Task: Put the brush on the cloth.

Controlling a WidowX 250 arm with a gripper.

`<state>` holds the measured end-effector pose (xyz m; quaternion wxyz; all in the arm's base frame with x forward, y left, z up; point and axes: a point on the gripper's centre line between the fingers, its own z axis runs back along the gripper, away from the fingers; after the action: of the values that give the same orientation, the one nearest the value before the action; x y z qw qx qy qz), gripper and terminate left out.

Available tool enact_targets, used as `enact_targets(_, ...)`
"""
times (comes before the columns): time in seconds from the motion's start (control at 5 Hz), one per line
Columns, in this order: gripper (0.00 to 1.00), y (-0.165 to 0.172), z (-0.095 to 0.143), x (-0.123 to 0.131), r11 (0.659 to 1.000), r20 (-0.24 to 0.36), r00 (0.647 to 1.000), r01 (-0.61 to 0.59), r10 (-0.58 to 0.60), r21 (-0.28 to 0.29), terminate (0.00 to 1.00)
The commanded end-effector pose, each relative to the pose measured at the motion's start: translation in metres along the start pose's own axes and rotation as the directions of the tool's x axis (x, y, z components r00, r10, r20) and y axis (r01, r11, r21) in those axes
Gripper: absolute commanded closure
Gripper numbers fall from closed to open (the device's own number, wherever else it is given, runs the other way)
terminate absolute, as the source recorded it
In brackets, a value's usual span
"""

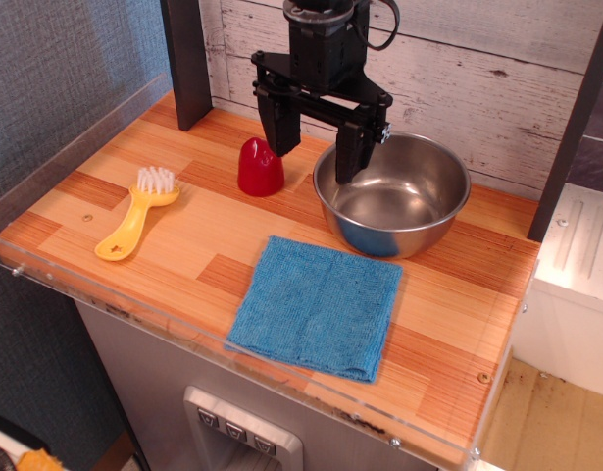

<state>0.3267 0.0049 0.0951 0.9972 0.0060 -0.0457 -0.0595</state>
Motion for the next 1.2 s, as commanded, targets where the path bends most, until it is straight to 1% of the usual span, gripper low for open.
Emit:
enact_targets(0.0, 0.0, 0.0, 0.0, 0.0, 1.0, 0.0, 1.0, 0.0, 0.0, 0.0, 0.0)
enact_targets(0.2, 0.0, 0.035, -0.004, -0.006, 0.999, 0.0, 0.999, -0.048, 0.049, 0.024, 0.0)
enact_targets(0.4, 0.0, 0.064, -0.008, -0.015, 0.996, -0.015, 0.996, -0.086, 0.087, 0.03, 0.0)
enact_targets(0.6, 0.0, 0.099, -0.011, -0.026, 0.994, -0.018, 0.995, -0.096, 0.097, 0.048, 0.0)
enact_targets(0.8, 0.0, 0.12, -0.025, -0.031, 0.996, -0.032, 0.998, -0.055, 0.057, 0.066, 0.0)
enact_targets(1.0, 0.0, 0.131, -0.037, -0.031, 0.997, -0.038, 0.999, -0.017, 0.02, 0.082, 0.0)
